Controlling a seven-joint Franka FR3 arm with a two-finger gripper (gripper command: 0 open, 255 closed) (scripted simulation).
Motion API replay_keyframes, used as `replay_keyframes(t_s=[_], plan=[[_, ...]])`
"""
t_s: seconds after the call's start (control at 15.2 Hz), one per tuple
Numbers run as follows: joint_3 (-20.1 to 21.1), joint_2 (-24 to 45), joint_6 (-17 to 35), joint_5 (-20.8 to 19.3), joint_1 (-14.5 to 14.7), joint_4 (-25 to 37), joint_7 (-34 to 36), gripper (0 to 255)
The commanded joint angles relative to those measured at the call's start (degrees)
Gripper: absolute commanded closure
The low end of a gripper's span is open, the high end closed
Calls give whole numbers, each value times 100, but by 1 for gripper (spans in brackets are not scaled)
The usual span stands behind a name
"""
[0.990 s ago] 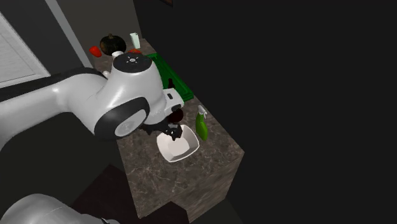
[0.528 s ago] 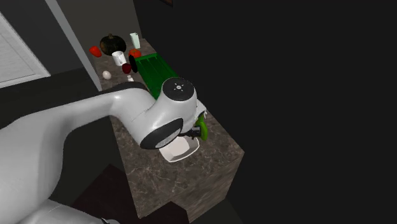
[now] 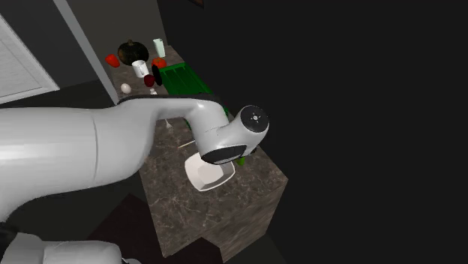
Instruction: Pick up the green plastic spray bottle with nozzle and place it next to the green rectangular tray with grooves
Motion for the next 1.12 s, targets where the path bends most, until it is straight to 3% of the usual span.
replay_keyframes(t_s=[0.0,0.07,0.2,0.4,0.46,1.06], plan=[[-413,952,-256,1218,277,445,-1250,0],[-413,1439,-491,1765,186,696,-1768,0],[-81,2212,-910,2544,-288,1195,-2537,0],[476,3072,-1401,3259,-978,1956,-3303,0],[579,3219,-1485,3364,-1099,2109,-3421,0],[837,3543,-1198,3733,-1112,2050,-3580,0]])
